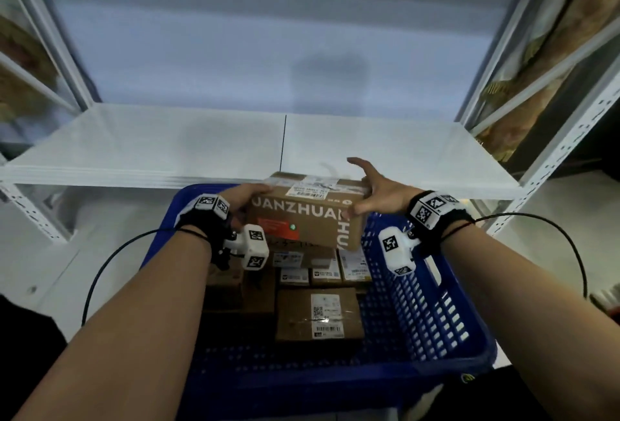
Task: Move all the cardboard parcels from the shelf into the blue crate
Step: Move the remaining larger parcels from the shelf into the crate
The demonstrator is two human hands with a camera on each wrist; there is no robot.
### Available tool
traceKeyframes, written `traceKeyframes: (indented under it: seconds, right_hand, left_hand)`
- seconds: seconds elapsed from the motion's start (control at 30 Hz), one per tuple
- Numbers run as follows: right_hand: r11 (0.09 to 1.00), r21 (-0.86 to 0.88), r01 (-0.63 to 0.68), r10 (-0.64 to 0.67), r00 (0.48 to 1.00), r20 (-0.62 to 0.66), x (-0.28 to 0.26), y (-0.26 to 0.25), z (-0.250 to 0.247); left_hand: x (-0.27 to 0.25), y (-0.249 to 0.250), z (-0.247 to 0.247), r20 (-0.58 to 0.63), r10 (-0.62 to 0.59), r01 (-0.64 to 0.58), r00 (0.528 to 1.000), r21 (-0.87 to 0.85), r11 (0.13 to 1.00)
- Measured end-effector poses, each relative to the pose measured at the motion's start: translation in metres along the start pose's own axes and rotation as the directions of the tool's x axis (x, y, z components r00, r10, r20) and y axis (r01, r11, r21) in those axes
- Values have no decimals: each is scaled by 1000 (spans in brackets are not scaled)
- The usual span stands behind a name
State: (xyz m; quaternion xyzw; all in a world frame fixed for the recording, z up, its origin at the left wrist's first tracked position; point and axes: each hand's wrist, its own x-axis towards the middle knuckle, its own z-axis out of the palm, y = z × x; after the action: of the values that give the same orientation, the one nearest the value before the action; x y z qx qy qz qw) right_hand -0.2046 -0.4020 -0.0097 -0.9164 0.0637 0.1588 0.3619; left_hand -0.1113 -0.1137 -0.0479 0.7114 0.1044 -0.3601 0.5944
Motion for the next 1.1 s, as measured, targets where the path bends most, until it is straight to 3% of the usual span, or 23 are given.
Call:
traceKeyframes:
  seconds: [0.17,0.23,0.37,0.43,0.5,0.57,0.63,0.73,0.8,0.9,1.07,1.1]
  right_hand:
    - [975,101,-197,189,978,84,-13,30,28]
    - [930,242,-275,237,955,176,-16,46,43]
    - [845,360,-395,296,907,299,-23,71,65]
    - [807,428,-406,289,904,314,-23,84,76]
    - [789,440,-428,301,894,331,-19,98,84]
    - [825,353,-441,319,880,353,-23,98,89]
    - [819,293,-493,375,847,375,-24,105,95]
    - [864,74,-498,448,827,340,-8,126,106]
    - [893,-208,-399,445,853,273,31,182,125]
    - [850,-448,-275,405,886,225,73,228,148]
    - [802,-560,-206,414,869,273,76,209,147]
    - [805,-542,-241,439,857,270,83,221,148]
  left_hand:
    - [-13,-15,13,87,-28,22,996,72,997]
    - [-15,-22,17,123,-35,25,992,82,996]
    - [-20,-45,19,193,-132,86,972,230,969]
    - [-15,-58,20,205,-205,120,957,363,924]
    - [-11,-68,27,162,-277,144,947,557,818]
    - [-7,-76,38,111,-292,134,950,700,701]
    - [5,-88,47,83,-272,119,959,752,649]
    - [25,-107,57,46,-262,144,964,739,658]
    - [33,-114,61,11,-260,170,966,729,663]
    - [45,-121,61,-7,-199,134,980,758,638]
    - [61,-129,56,-37,-208,175,978,688,704]
    - [64,-131,56,-45,-191,169,981,689,705]
